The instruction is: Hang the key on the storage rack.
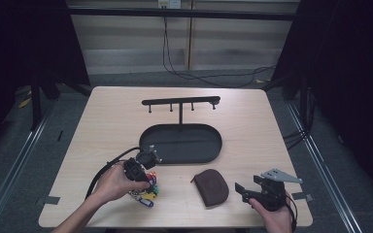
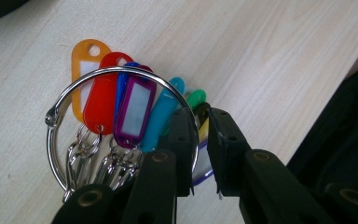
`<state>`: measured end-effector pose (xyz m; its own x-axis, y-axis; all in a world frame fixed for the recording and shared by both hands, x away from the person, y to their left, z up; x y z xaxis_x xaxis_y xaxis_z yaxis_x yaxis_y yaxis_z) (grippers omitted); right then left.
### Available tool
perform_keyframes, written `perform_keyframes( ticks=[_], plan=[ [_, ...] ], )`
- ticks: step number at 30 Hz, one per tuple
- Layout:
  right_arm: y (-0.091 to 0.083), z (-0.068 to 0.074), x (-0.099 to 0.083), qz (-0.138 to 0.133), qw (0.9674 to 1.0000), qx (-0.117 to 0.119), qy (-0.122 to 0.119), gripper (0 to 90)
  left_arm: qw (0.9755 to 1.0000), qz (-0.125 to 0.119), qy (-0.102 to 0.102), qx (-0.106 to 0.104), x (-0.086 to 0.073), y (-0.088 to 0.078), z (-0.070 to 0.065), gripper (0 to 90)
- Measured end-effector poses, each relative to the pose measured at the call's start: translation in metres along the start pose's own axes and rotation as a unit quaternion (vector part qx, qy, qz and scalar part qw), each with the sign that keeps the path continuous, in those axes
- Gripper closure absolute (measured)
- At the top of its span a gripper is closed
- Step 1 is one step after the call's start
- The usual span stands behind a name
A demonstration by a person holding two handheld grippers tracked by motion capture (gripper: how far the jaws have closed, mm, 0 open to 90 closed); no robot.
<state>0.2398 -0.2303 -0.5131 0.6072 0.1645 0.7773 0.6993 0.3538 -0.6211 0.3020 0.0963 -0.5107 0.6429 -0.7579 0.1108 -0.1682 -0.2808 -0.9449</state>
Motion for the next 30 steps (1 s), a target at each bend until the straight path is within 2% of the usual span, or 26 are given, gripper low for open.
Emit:
perform_keyframes(
  ticks=[8, 12, 20, 21, 25, 27, 28, 30],
  plan=[
    [0.0, 0.001, 0.0, 0.002, 1.0, -0.004, -0.003, 21.0, 0.9999, 0.014, 0.002, 0.009, 0.002, 0.007, 0.0, 78.4],
    [0.0, 0.001, 0.0, 0.003, 1.0, -0.004, -0.005, 21.0, 0.9994, 0.025, 0.01, 0.02, 0.003, 0.012, -0.003, 78.0],
    [0.0, 0.0, 0.0, 0.003, 1.0, -0.006, -0.004, 21.0, 0.9991, 0.03, 0.013, 0.027, 0.004, 0.015, -0.006, 82.4],
    [0.0, 0.0, 0.0, 0.003, 1.0, -0.006, -0.004, 21.0, 0.9989, 0.03, 0.018, 0.033, 0.004, 0.016, -0.007, 83.5],
    [0.0, 0.0, 0.0, 0.004, 1.0, -0.006, -0.006, 21.0, 0.9983, 0.04, 0.026, 0.033, 0.002, 0.016, -0.008, 85.7],
    [0.0, 0.001, 0.0, 0.005, 1.0, -0.007, -0.005, 21.0, 0.9984, 0.038, 0.019, 0.036, 0.001, 0.016, -0.008, 86.8],
    [0.0, 0.001, -0.001, 0.005, 1.0, -0.006, -0.005, 21.0, 0.9983, 0.036, 0.014, 0.044, 0.001, 0.015, -0.008, 86.9],
    [0.0, 0.0, -0.001, 0.005, 1.0, -0.007, -0.005, 21.0, 0.998, 0.041, 0.022, 0.042, -0.001, 0.014, -0.008, 86.8]
  ],
)
Point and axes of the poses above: each handheld gripper's, and its own axes: y roughly forward along the jaws, x roughly out of its top, z roughly to its left, the point moved 7 cm from there along y, roughly forward along the jaws, and after that the axes turned 6 degrees about -y, right-handed, at the moved point
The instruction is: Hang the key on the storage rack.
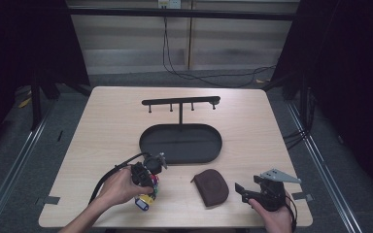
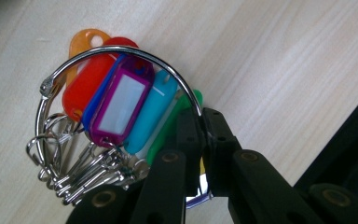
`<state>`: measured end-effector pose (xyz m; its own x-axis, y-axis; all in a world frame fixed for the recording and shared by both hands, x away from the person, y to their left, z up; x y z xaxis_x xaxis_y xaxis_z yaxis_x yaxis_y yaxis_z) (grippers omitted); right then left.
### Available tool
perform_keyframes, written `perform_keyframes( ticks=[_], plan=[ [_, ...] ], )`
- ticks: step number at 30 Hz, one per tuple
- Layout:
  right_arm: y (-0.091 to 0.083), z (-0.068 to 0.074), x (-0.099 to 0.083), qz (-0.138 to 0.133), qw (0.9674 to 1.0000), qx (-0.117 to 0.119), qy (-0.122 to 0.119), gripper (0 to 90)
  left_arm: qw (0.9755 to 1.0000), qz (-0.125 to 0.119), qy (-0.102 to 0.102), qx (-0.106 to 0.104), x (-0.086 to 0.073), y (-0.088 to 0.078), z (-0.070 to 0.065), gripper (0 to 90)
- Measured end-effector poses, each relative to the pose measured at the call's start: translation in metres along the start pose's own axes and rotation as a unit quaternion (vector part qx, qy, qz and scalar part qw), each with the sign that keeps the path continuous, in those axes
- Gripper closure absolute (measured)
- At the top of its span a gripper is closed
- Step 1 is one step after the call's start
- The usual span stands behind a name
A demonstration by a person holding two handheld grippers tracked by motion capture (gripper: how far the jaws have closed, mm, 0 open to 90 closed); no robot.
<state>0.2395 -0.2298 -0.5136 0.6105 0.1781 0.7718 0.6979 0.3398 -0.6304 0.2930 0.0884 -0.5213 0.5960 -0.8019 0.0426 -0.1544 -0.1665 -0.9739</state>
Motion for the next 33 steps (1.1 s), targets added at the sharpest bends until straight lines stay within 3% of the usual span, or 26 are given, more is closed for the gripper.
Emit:
perform_keyframes(
  ticks=[4, 5, 9, 14, 28, 30, 33],
  plan=[
    [0.0, 0.0, 0.0, 0.0, 1.0, 0.0, 0.0, 21.1, 1.0, -0.005, 0.004, -0.001, -0.002, -0.003, -0.001, 86.8],
    [0.0, 0.0, 0.0, 0.0, 1.0, 0.002, 0.001, 21.3, 0.9999, -0.015, 0.006, -0.001, -0.002, -0.007, 0.0, 86.9],
    [0.0, 0.001, 0.0, -0.001, 1.0, 0.002, -0.001, 21.5, 0.9998, -0.013, 0.015, -0.002, -0.004, -0.012, 0.0, 86.9],
    [0.0, 0.001, 0.0, -0.001, 1.0, 0.003, -0.001, 21.6, 0.9995, -0.032, 0.008, -0.001, -0.007, -0.026, 0.004, 87.1],
    [0.0, 0.001, 0.0, -0.002, 1.0, 0.004, 0.003, 21.5, 0.9994, -0.033, -0.001, -0.006, -0.015, -0.045, 0.016, 87.2],
    [0.0, 0.001, 0.0, -0.001, 1.0, 0.006, 0.003, 21.5, 0.9995, -0.031, -0.001, 0.004, -0.015, -0.05, 0.018, 87.2],
    [0.0, 0.001, 0.0, 0.001, 1.0, 0.006, 0.001, 21.5, 0.9994, -0.035, -0.002, 0.003, -0.015, -0.054, 0.019, 87.2]
  ],
)
Point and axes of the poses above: each handheld gripper's, and its own axes: y roughly forward along the jaws, x roughly out of its top, z roughly to its left, the point moved 7 cm from there along y, roughly forward along the jaws, and after that the axes turned 6 degrees about -y, right-handed, at the moved point
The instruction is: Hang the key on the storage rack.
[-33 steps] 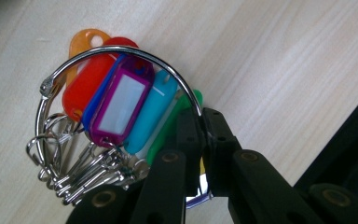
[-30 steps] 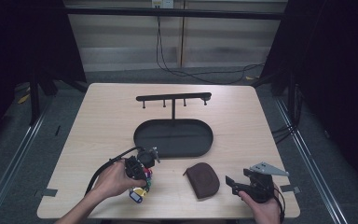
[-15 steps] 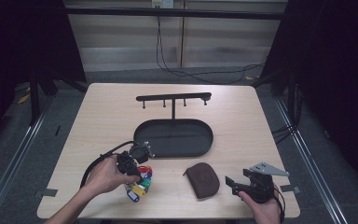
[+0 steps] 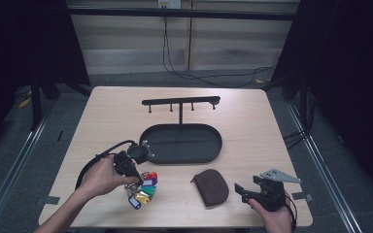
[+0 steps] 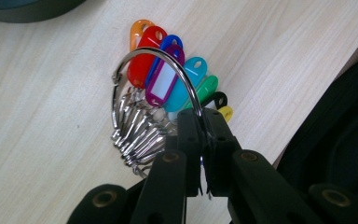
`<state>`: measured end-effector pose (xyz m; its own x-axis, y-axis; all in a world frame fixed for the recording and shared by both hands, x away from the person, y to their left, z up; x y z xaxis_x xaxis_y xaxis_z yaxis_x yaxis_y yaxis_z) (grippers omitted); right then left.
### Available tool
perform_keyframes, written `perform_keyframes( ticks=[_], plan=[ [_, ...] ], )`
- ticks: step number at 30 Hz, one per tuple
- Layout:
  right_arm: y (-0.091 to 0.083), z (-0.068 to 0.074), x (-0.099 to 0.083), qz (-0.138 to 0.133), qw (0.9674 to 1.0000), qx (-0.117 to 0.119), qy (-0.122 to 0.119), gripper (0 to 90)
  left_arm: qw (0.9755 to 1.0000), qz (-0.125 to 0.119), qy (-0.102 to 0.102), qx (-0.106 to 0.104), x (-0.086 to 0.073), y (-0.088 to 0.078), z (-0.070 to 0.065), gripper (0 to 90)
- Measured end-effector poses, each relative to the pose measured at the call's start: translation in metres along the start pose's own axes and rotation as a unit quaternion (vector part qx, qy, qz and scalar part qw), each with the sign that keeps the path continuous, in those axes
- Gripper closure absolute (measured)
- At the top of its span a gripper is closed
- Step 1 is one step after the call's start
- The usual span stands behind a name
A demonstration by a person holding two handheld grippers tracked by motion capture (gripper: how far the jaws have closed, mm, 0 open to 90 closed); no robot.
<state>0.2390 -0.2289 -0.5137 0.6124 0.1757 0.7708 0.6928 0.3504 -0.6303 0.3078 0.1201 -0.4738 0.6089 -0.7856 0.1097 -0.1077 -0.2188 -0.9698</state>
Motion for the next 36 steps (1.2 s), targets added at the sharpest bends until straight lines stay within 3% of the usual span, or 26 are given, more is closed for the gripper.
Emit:
perform_keyframes(
  ticks=[11, 16, 20, 27, 36],
  plan=[
    [0.001, 0.0, 0.0, -0.001, 1.0, 0.0, 0.003, 21.5, 0.9997, 0.002, -0.019, 0.015, -0.002, -0.012, 0.008, 87.5],
    [0.0, -0.001, 0.0, -0.002, 1.0, -0.001, 0.004, 21.5, 0.9997, 0.001, -0.019, 0.018, -0.003, -0.02, 0.013, 87.6],
    [0.001, -0.001, 0.0, 0.0, 1.0, -0.001, 0.003, 21.5, 0.9991, 0.006, -0.023, 0.034, -0.006, -0.028, 0.019, 87.7],
    [0.001, -0.001, 0.0, 0.002, 1.0, -0.001, 0.004, 21.5, 0.9984, -0.009, -0.043, 0.036, -0.005, -0.04, 0.027, 87.8],
    [0.002, -0.001, 0.0, 0.002, 1.0, 0.0, 0.004, 21.4, 0.9986, -0.023, -0.042, 0.02, -0.006, -0.058, 0.032, 87.7]
  ],
)
Point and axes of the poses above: each handheld gripper's, and its own axes: y roughly forward along the jaws, x roughly out of its top, z roughly to its left, the point moved 7 cm from there along y, roughly forward along the jaws, and after that the axes turned 6 degrees about -y, right-handed, at the moved point
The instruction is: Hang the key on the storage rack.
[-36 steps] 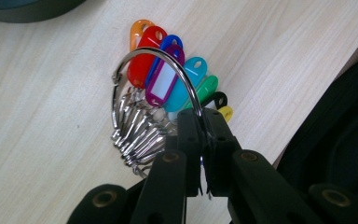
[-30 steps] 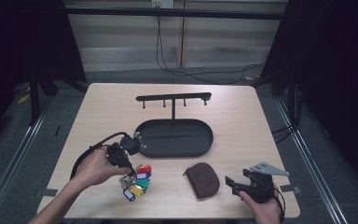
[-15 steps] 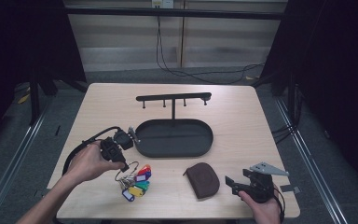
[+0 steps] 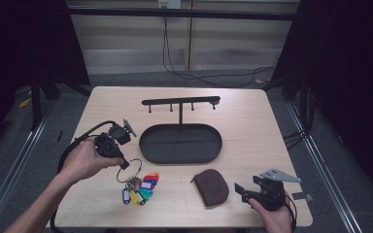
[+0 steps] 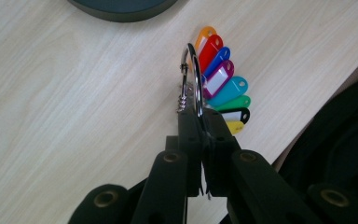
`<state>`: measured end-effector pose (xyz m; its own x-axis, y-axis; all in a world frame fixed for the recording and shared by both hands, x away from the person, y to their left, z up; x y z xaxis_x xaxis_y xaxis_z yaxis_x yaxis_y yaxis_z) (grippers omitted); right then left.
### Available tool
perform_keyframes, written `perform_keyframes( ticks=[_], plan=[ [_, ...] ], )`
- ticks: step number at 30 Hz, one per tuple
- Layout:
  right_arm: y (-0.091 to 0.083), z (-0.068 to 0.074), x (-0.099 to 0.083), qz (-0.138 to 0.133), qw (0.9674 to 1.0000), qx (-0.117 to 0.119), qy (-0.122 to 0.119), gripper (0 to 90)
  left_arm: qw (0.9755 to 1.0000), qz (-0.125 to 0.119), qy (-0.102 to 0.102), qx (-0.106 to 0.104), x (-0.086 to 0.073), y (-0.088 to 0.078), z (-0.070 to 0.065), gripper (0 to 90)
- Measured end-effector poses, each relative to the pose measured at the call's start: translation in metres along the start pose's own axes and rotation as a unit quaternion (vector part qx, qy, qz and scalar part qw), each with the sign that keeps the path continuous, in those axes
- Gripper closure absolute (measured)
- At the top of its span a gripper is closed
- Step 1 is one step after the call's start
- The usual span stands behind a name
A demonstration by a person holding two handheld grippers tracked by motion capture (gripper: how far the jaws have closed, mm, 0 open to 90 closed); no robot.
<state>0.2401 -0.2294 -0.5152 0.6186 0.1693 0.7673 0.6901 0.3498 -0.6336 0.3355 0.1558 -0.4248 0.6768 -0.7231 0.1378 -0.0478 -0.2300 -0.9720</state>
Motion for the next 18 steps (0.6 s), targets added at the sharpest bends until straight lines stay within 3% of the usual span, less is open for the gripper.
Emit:
perform_keyframes(
  ticks=[10, 18],
  plan=[
    [0.0, 0.0, -0.001, 0.002, 1.0, 0.0, 0.0, 21.4, 0.9997, -0.012, -0.017, 0.011, 0.004, -0.016, 0.008, 87.8],
    [0.002, 0.0, -0.001, 0.005, 1.0, -0.002, -0.001, 21.3, 0.9994, -0.023, -0.02, 0.018, 0.006, -0.034, 0.005, 87.8]
  ],
)
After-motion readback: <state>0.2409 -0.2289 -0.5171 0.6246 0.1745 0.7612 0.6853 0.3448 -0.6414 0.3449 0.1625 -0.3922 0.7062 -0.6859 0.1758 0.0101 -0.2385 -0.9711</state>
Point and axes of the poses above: each handheld gripper's, and its own axes: y roughly forward along the jaws, x roughly out of its top, z roughly to its left, the point moved 7 cm from there along y, roughly forward along the jaws, and after that the axes turned 6 degrees about -y, right-handed, at the moved point
